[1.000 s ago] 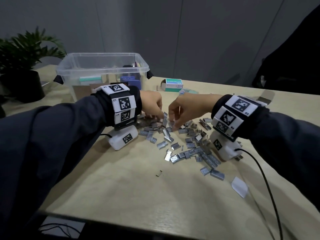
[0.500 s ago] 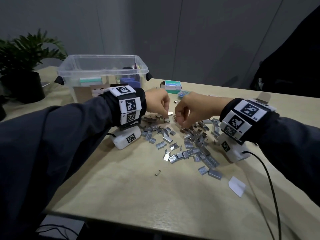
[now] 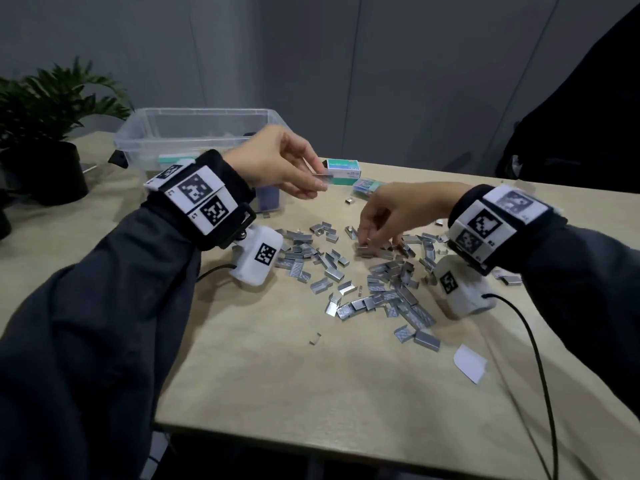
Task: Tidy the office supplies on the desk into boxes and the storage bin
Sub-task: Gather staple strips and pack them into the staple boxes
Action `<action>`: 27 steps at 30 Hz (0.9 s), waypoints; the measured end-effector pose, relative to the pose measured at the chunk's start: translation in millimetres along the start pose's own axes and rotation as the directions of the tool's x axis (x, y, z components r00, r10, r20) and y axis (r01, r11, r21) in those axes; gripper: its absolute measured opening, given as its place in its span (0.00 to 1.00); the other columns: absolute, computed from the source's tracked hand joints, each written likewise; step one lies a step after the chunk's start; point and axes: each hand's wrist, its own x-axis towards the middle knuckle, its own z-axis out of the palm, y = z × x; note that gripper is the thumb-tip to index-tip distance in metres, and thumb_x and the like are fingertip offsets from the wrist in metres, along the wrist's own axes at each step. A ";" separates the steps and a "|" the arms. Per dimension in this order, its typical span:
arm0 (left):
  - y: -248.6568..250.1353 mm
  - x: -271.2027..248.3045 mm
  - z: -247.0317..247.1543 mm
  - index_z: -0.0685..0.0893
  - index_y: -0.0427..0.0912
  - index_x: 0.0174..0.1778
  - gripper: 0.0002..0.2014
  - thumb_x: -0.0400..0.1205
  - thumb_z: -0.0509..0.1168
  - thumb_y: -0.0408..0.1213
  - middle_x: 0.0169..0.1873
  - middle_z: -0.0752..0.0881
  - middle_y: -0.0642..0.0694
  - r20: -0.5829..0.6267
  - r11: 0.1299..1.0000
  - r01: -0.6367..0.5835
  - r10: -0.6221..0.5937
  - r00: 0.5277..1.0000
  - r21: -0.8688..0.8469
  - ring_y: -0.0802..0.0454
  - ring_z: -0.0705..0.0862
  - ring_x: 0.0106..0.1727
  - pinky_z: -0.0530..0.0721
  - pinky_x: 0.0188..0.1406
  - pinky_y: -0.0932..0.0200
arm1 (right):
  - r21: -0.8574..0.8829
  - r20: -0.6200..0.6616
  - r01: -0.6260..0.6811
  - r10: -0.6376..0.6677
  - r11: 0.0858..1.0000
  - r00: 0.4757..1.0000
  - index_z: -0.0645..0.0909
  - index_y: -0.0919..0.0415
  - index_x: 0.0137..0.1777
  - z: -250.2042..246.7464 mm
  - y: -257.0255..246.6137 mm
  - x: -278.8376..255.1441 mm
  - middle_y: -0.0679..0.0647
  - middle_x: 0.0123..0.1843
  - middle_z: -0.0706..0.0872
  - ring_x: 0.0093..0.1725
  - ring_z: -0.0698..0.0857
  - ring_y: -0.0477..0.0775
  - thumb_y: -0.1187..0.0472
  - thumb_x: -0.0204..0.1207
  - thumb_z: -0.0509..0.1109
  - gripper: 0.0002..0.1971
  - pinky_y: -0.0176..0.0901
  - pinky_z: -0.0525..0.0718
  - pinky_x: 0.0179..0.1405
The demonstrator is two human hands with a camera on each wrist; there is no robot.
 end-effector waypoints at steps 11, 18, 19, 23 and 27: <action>-11.3 -8.0 0.1 0.84 0.28 0.43 0.02 0.76 0.69 0.22 0.39 0.90 0.34 -0.036 0.960 0.129 -0.142 0.989 -0.247 0.50 0.92 0.38 0.88 0.35 0.67 | 0.346 -0.184 -0.077 0.148 0.935 0.972 0.87 0.64 0.47 -23.2 6.8 -9.2 0.54 0.39 0.92 0.40 0.92 0.48 0.60 0.75 0.77 0.07 0.34 0.85 0.33; -13.5 -8.6 -4.7 0.86 0.32 0.53 0.08 0.79 0.67 0.23 0.41 0.90 0.34 -0.168 0.956 0.096 -0.147 0.975 -0.278 0.50 0.92 0.37 0.90 0.41 0.63 | 0.283 -0.145 -0.082 0.128 0.955 0.981 0.89 0.63 0.50 -13.0 -6.1 -1.0 0.56 0.44 0.93 0.45 0.92 0.51 0.60 0.75 0.77 0.08 0.38 0.89 0.39; -14.3 -9.8 -7.3 0.87 0.31 0.53 0.08 0.79 0.68 0.23 0.43 0.90 0.33 -0.170 0.957 0.098 -0.148 0.974 -0.272 0.49 0.92 0.40 0.90 0.42 0.63 | 0.190 -0.118 -0.090 0.114 0.978 0.986 0.90 0.59 0.48 -11.1 -9.8 -0.1 0.53 0.42 0.93 0.44 0.92 0.49 0.58 0.72 0.80 0.07 0.37 0.89 0.38; -16.5 -12.5 -15.1 0.87 0.27 0.54 0.11 0.76 0.70 0.23 0.46 0.90 0.31 -0.139 0.948 0.125 -0.171 0.975 -0.293 0.42 0.91 0.49 0.90 0.47 0.60 | -0.098 0.005 -0.078 0.078 0.992 0.997 0.91 0.53 0.42 7.1 -27.2 7.6 0.45 0.37 0.92 0.37 0.89 0.44 0.53 0.65 0.85 0.09 0.37 0.87 0.36; -16.5 -13.5 -12.6 0.86 0.25 0.53 0.12 0.74 0.71 0.21 0.47 0.90 0.30 -0.119 0.928 0.155 -0.205 0.971 -0.339 0.41 0.91 0.50 0.89 0.49 0.59 | -0.255 0.005 -0.102 0.107 0.962 0.994 0.90 0.56 0.42 15.8 -35.1 18.8 0.47 0.37 0.92 0.41 0.91 0.49 0.53 0.67 0.84 0.09 0.43 0.90 0.45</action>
